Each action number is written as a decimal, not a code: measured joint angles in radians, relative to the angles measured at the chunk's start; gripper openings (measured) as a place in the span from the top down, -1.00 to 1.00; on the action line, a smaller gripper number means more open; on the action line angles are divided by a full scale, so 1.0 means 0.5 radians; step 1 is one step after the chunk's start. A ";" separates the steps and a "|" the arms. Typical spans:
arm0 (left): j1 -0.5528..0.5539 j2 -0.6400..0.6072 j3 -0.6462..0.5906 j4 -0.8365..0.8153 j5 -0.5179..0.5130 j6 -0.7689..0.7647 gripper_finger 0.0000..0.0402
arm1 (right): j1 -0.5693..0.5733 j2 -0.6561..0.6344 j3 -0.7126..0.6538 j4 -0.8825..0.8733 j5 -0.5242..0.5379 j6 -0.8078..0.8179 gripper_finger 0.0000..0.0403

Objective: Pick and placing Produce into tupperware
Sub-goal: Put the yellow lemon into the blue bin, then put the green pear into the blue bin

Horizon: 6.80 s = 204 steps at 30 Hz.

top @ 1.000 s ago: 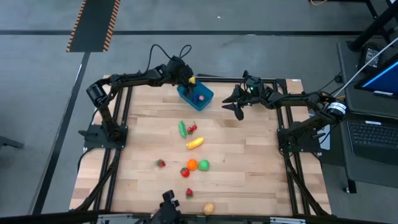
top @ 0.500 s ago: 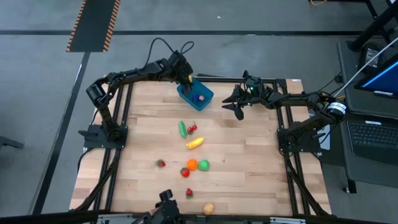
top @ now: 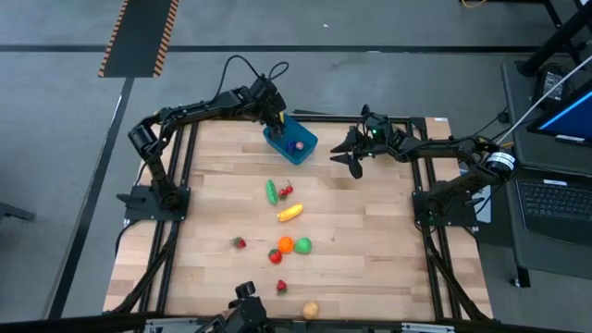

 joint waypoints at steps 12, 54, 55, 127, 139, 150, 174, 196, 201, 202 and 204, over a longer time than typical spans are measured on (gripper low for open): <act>0.062 0.156 -0.003 0.019 0.006 0.007 -0.02 | 0.000 0.000 0.000 0.000 0.002 -0.009 0.28; 0.044 0.664 0.455 -0.299 0.021 0.208 -0.02 | -0.005 0.000 0.000 -0.004 0.107 -0.052 0.28; 0.039 0.664 0.455 -0.298 0.021 0.208 -0.02 | -0.005 0.000 0.000 -0.004 0.107 -0.052 0.28; -0.589 -2.162 -2.054 1.080 -0.079 -0.407 -0.39 | 0.392 0.002 0.231 -0.153 0.060 -0.053 0.28; -0.827 -2.655 -2.329 1.025 -0.163 -0.485 -0.39 | 0.792 0.002 0.832 -1.198 0.541 -0.206 0.28; -1.010 -2.679 -2.332 0.894 -0.226 -0.597 -0.39 | 1.327 0.002 1.132 -1.463 0.972 0.063 0.10; -1.354 -2.679 -2.332 0.747 -0.407 -0.642 -0.39 | 1.855 0.527 1.351 -1.393 1.137 0.687 -0.38; -1.391 -2.679 -2.332 0.626 -0.407 -0.646 -0.39 | 1.871 1.197 2.115 -2.192 0.973 0.689 -0.38; -1.391 -2.679 -2.332 0.624 -0.407 -0.646 -0.39 | 1.871 1.282 2.115 -2.184 0.977 0.679 -0.38; -1.391 -2.679 -2.332 0.624 -0.407 -0.646 -0.39 | 1.871 1.295 2.115 -2.189 0.977 0.679 -0.38; -1.391 -2.679 -2.332 0.624 -0.407 -0.646 -0.39 | 1.871 1.322 2.115 -2.182 0.977 0.675 -0.38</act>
